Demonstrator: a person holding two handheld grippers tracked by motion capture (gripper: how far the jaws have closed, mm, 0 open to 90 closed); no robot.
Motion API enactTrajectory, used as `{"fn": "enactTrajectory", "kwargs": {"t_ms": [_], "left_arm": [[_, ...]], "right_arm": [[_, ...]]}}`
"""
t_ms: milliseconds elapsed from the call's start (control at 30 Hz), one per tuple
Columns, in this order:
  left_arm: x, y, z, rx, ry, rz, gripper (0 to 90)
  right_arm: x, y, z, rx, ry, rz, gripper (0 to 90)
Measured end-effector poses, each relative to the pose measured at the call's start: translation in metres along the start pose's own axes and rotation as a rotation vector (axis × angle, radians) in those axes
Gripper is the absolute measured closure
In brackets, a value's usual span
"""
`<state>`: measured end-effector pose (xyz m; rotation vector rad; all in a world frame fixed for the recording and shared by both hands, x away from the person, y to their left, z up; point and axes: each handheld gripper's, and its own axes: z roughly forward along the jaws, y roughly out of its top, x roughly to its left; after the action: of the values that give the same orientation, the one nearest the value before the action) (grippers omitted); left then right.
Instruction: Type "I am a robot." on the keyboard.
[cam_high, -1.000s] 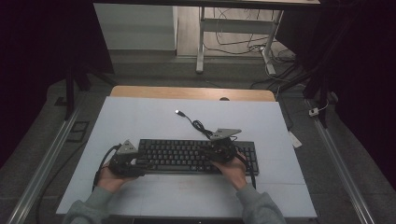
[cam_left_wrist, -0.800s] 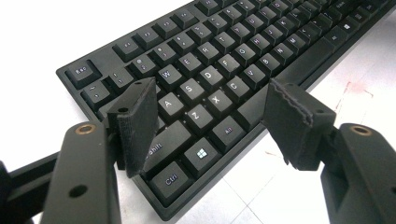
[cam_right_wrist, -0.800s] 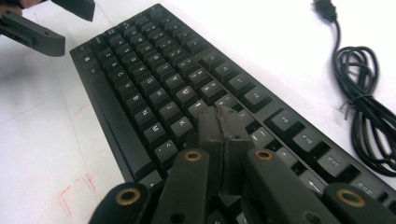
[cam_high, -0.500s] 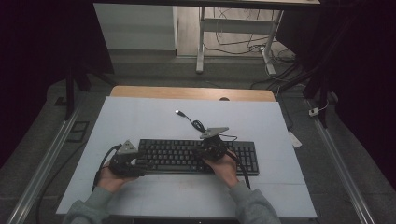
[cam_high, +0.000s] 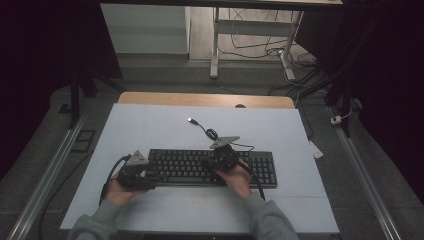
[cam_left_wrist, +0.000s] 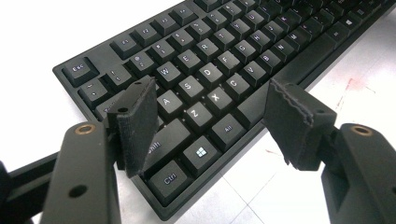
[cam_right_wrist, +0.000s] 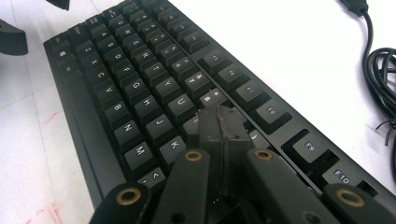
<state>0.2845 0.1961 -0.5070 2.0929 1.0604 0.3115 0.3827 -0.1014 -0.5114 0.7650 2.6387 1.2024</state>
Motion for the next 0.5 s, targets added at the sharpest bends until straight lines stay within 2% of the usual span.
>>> {"fn": "enactTrajectory", "kwargs": {"t_ms": [167, 300, 500], "left_arm": [[0.001, 0.0, -0.001, -0.002, 0.002, -0.002, 34.9], [0.0, 0.0, -0.001, -0.005, 0.003, -0.001, 34.9], [0.002, -0.001, -0.002, -0.011, 0.002, -0.004, 34.9]], "right_arm": [[0.001, -0.002, 0.005, 0.022, -0.011, -0.009, 89.9], [0.001, -0.002, 0.003, 0.01, -0.018, -0.02, 90.0], [0.004, 0.002, -0.016, -0.06, -0.016, -0.009, 90.0]]}}
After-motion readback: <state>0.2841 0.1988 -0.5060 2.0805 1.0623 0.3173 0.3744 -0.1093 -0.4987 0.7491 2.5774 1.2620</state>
